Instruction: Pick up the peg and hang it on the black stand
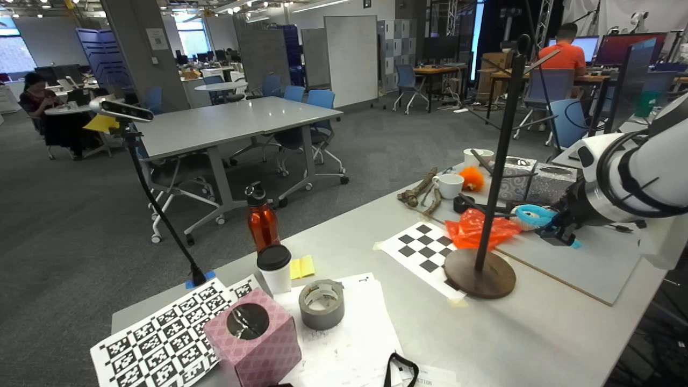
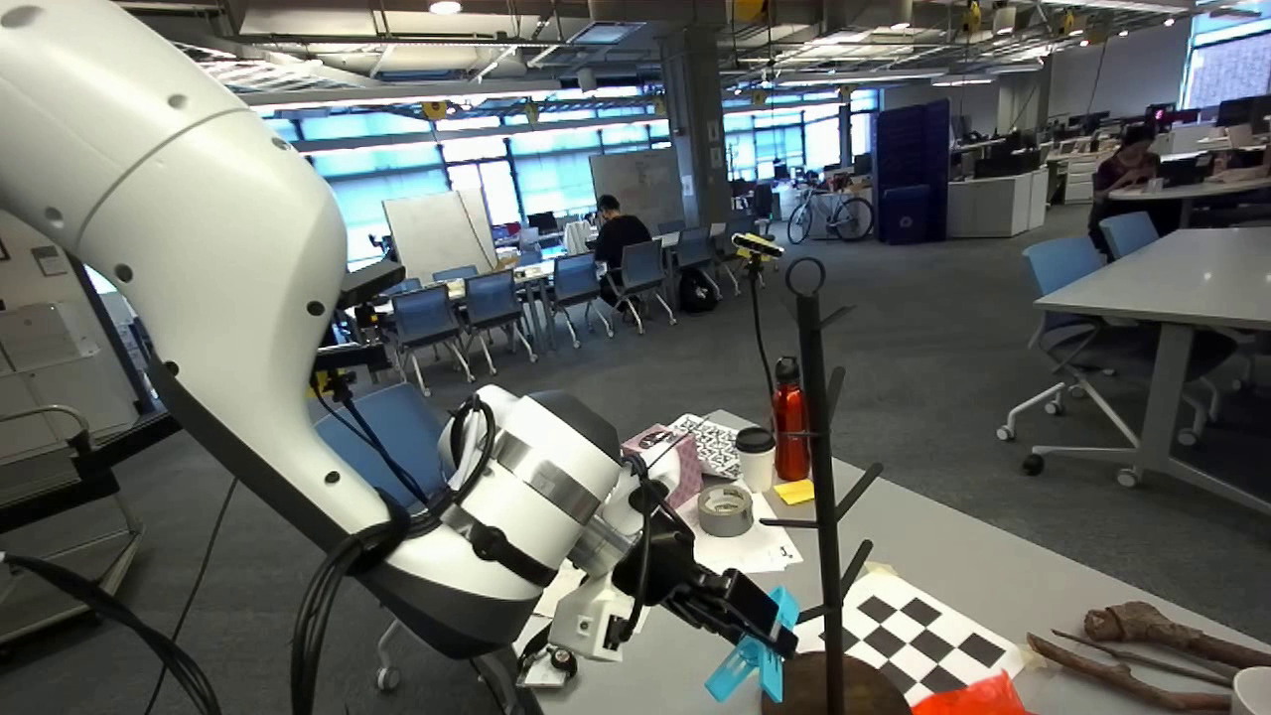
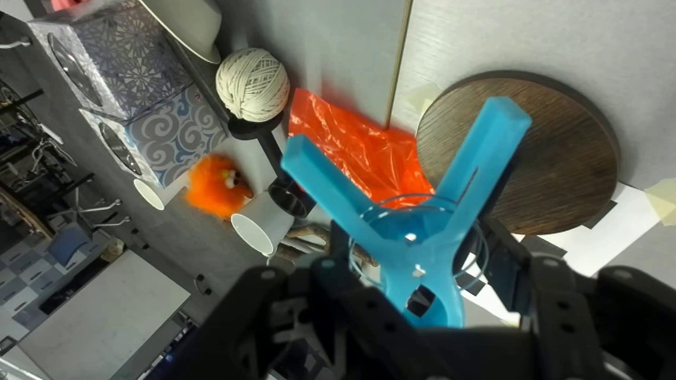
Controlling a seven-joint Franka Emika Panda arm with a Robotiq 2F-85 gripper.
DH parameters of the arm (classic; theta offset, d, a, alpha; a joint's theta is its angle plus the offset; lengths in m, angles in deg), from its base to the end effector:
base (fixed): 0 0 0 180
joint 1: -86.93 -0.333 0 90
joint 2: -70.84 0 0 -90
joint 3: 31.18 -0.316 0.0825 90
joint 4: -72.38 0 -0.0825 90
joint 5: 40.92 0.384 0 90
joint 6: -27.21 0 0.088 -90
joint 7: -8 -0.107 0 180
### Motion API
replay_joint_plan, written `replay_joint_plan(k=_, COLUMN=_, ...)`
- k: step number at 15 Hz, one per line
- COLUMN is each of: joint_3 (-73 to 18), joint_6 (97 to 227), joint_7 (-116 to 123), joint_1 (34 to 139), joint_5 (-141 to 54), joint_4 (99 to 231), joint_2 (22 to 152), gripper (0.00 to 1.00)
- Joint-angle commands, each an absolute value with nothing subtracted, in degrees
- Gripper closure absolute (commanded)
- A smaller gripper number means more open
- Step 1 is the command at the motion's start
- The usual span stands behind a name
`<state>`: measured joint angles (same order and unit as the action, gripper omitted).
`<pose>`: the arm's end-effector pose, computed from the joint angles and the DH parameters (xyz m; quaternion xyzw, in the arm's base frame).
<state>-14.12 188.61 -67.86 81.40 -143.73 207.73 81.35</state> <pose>0.4860 -0.0525 0.2452 0.9237 0.0888 0.2533 0.2733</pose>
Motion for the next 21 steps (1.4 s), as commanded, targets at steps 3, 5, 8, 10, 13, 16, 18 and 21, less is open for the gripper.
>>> replay_joint_plan(k=3, joint_3=-14.12, joint_6=188.61, joint_7=-67.86, joint_1=81.41, joint_5=-143.73, joint_4=207.71, joint_2=81.38, gripper=0.38)
replay_joint_plan(k=5, joint_3=-14.12, joint_6=188.61, joint_7=-67.86, joint_1=81.41, joint_5=-143.72, joint_4=207.71, joint_2=81.38, gripper=0.38)
replay_joint_plan(k=8, joint_3=-14.12, joint_6=188.61, joint_7=-67.86, joint_1=81.41, joint_5=-143.73, joint_4=207.70, joint_2=81.40, gripper=0.38)
replay_joint_plan(k=10, joint_3=-14.12, joint_6=188.61, joint_7=-67.86, joint_1=81.41, joint_5=-143.73, joint_4=207.70, joint_2=81.40, gripper=0.38)
replay_joint_plan(k=13, joint_3=-14.12, joint_6=188.61, joint_7=-67.86, joint_1=81.41, joint_5=-143.73, joint_4=207.68, joint_2=81.42, gripper=0.38)
replay_joint_plan(k=16, joint_3=-14.12, joint_6=188.61, joint_7=-67.86, joint_1=81.41, joint_5=-143.73, joint_4=207.68, joint_2=81.43, gripper=0.38)
replay_joint_plan(k=18, joint_3=-14.12, joint_6=188.61, joint_7=-67.86, joint_1=81.41, joint_5=-143.73, joint_4=207.68, joint_2=81.43, gripper=0.38)
replay_joint_plan(k=21, joint_3=-14.10, joint_6=189.18, joint_7=-67.62, joint_1=81.56, joint_5=-143.76, joint_4=206.99, joint_2=82.10, gripper=0.63)
